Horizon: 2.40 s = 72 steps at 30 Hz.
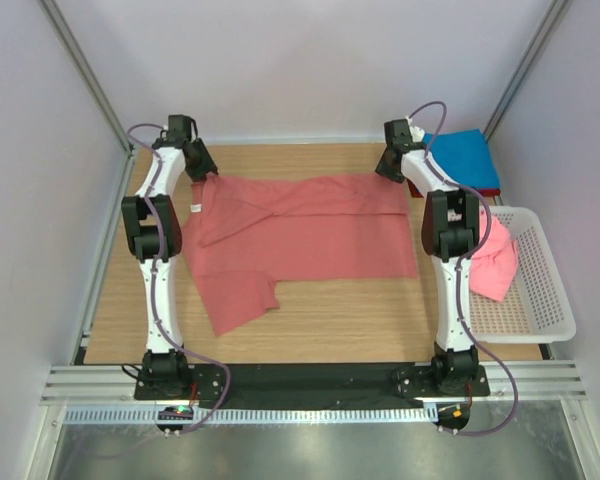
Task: Fold and stack the t-shirts
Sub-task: Fold the tshirt
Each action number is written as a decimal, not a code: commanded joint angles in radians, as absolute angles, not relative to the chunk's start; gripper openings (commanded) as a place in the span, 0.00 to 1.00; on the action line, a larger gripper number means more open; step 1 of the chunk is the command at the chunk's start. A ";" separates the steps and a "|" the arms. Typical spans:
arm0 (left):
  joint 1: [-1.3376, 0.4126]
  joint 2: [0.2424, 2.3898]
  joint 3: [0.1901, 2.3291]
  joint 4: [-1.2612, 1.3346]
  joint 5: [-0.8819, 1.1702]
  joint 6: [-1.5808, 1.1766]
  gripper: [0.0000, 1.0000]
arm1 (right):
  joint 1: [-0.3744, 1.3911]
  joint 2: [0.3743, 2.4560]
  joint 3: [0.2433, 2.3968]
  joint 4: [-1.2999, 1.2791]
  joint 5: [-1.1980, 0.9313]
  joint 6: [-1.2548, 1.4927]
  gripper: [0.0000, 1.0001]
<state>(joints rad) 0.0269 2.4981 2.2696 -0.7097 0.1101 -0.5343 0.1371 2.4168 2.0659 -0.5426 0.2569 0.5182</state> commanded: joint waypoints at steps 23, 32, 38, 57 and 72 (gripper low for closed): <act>0.067 2.456 2.260 -0.600 0.106 -0.637 0.00 | 0.110 2.505 2.301 -0.577 0.402 0.617 0.29; 0.067 2.422 2.237 -0.584 0.101 -0.624 0.00 | 0.109 2.520 2.272 -0.609 0.393 0.629 0.32; 0.067 2.436 2.238 -0.589 0.101 -0.624 0.00 | 0.109 2.548 2.284 -0.604 0.376 0.632 0.32; 0.098 2.451 2.253 -0.660 -0.057 -0.658 0.00 | 0.094 2.539 2.293 -0.426 0.460 0.600 0.01; 0.126 2.471 2.276 -0.651 -0.071 -0.677 0.00 | 0.080 2.626 2.364 -0.232 0.325 0.583 0.01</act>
